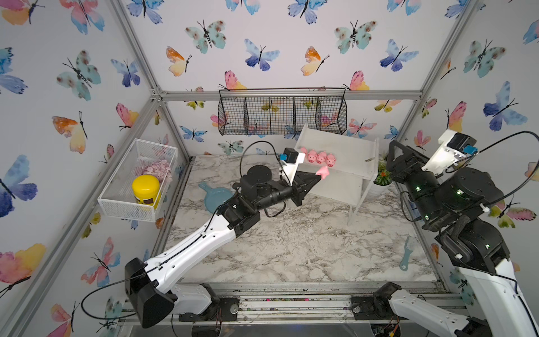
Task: Organize plastic toys on shelves
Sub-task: Place the plastic toy on the shelf.
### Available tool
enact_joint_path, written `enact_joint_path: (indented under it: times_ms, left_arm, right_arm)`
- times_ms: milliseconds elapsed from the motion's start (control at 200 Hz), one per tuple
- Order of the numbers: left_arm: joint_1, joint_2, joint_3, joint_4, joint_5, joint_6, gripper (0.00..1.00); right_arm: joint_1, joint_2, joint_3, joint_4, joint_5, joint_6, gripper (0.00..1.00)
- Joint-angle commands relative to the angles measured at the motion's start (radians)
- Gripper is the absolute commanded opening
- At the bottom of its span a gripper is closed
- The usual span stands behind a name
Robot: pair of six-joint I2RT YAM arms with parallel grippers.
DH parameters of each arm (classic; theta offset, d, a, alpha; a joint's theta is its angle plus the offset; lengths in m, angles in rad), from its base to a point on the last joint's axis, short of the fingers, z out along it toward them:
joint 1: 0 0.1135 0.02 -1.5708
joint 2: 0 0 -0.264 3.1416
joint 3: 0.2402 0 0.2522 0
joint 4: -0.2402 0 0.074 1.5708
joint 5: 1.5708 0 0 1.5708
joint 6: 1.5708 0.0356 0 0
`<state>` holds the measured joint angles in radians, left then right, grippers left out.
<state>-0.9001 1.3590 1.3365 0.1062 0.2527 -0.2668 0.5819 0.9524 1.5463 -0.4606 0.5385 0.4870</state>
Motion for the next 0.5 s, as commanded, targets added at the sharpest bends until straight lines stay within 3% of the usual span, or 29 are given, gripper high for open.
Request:
enact_joint_path:
  times_ms: [0, 210, 496]
  left_arm:
    - [-0.076, 0.085, 0.098, -0.036, -0.230, -0.033, 0.00]
    - [-0.135, 0.309, 0.352, -0.176, -0.452, -0.063, 0.00]
    - [-0.153, 0.504, 0.606, -0.297, -0.566, -0.051, 0.00]
  right_arm:
    - [-0.001, -0.022, -0.022, -0.072, 0.225, 0.000, 0.52]
    - [-0.001, -0.078, -0.076, -0.033, 0.218, -0.017, 0.52]
    - [-0.001, -0.102, -0.101, -0.053, 0.177, -0.017, 0.53]
